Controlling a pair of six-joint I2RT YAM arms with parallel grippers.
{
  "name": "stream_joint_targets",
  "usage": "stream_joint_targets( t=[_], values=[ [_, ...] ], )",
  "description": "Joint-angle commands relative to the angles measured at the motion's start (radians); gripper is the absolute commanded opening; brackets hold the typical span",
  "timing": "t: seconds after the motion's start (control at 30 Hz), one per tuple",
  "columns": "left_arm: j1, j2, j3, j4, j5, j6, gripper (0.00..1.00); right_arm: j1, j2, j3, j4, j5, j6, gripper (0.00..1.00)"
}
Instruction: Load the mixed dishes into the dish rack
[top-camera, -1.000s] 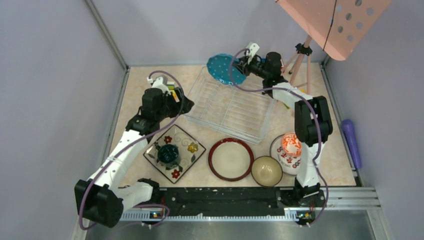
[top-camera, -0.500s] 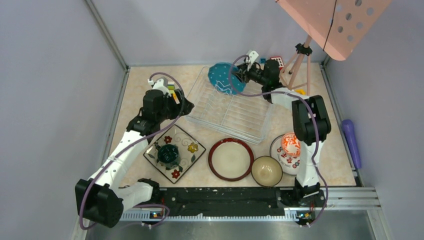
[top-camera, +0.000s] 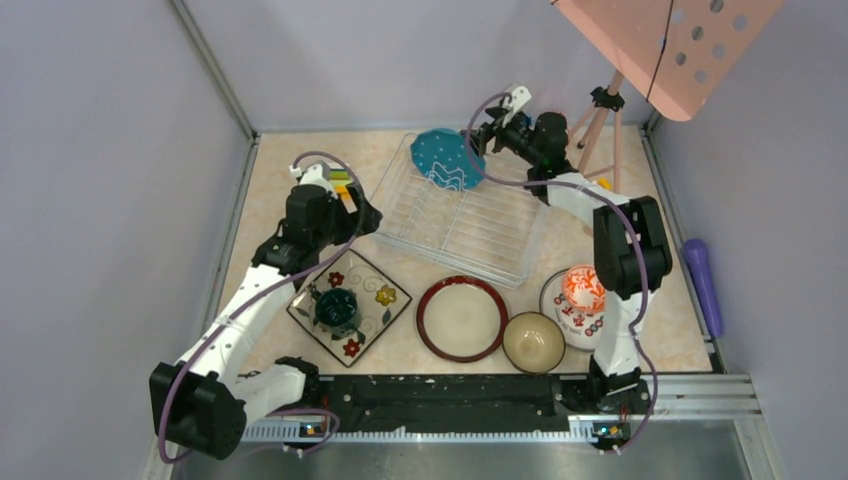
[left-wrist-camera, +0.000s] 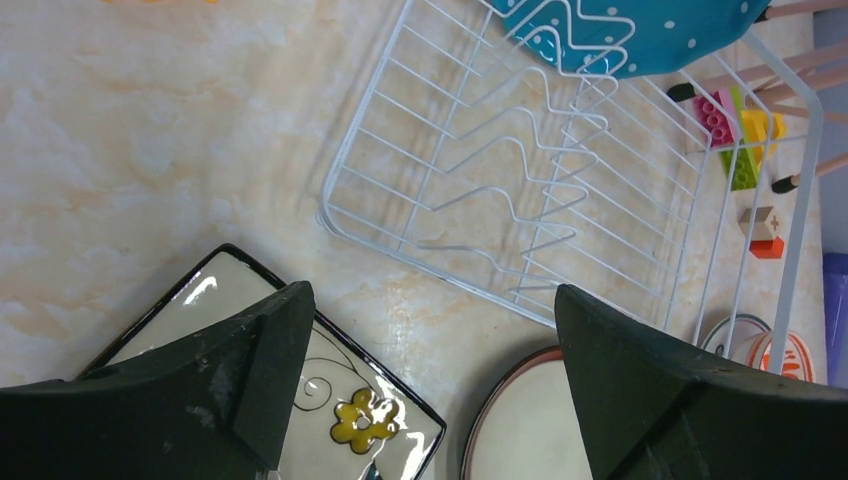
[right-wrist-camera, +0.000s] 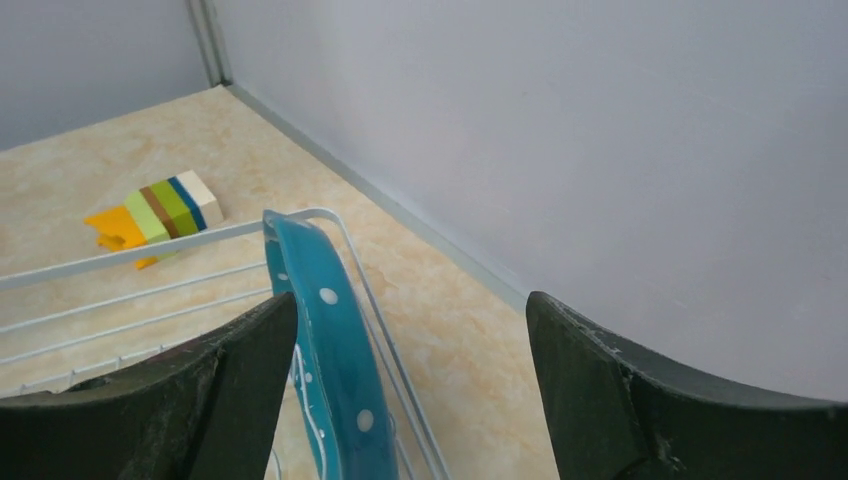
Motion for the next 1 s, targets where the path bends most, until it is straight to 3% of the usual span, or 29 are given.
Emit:
stream_joint_targets(
  t=[0.0,0.2,0.4,0.73,0.97],
  values=[
    [0.003,-0.021,-0.027,0.056,0.084,0.038,0.95,0.019,-0.185,-0.051,0.012,0.182,0.154,0.85],
    [0.000,-0.007,-0.043,0.052,0.196,0.032,0.95,0.042,-0.330,-0.066,-0.312,0.403,0.391,0.85],
    [-0.066,-0.022,-0.105,0.050,0.296,-0.002,0.93,0.044,-0.518,-0.229,-0.466,0.311,0.513,0.85],
    [-0.238,-0.047,-0.232,0.104,0.332,-0.020,0.86,0.094,-0.833,-0.538,-0.603,0.353,0.667,0.86],
    [-0.331,0.028,-0.262,0.166,0.328,-0.019,0.84,0.096,-0.986,-0.584,-0.876,0.383,0.699,0.87]
  ],
)
